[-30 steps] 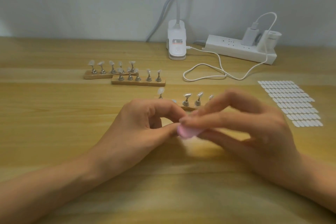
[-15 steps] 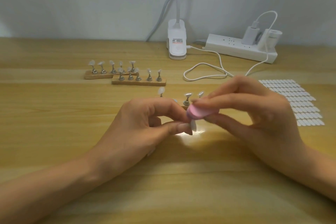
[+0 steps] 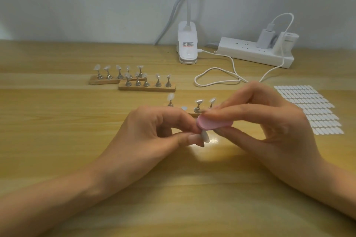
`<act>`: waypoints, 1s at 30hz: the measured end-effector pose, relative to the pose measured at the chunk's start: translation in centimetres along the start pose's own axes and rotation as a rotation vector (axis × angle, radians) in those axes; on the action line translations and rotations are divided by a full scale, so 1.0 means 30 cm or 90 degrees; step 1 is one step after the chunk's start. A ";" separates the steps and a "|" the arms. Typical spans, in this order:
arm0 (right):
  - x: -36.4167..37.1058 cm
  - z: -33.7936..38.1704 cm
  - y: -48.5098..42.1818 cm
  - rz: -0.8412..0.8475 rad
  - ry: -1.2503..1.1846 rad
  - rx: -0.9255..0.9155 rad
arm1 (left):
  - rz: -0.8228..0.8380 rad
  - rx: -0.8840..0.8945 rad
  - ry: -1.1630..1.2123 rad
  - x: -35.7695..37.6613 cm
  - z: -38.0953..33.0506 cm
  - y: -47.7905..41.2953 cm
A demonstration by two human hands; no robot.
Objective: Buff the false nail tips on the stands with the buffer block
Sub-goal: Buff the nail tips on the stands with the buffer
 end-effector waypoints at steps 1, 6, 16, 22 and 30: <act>-0.004 -0.003 0.002 -0.001 -0.003 0.004 | 0.006 -0.002 0.010 0.002 0.001 0.001; 0.005 0.025 0.001 0.011 -0.007 -0.014 | 0.000 -0.025 0.041 0.000 0.006 -0.002; 0.010 0.040 -0.003 0.037 0.082 -0.052 | -0.004 -0.057 0.046 0.004 0.002 -0.003; 0.013 0.037 -0.003 0.047 0.062 -0.064 | -0.007 -0.067 0.077 0.006 -0.006 -0.002; -0.019 0.000 0.003 -0.007 0.013 0.001 | 0.006 -0.042 0.047 0.007 -0.012 0.004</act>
Point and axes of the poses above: each hand's wrist, its own y-axis away from the middle knuckle, its own x-axis out of the palm, z = x × y, the point moved 3 cm from there along -y, towards the middle knuckle, and after that the axes turned 7 degrees about z, right-handed, at the moved point
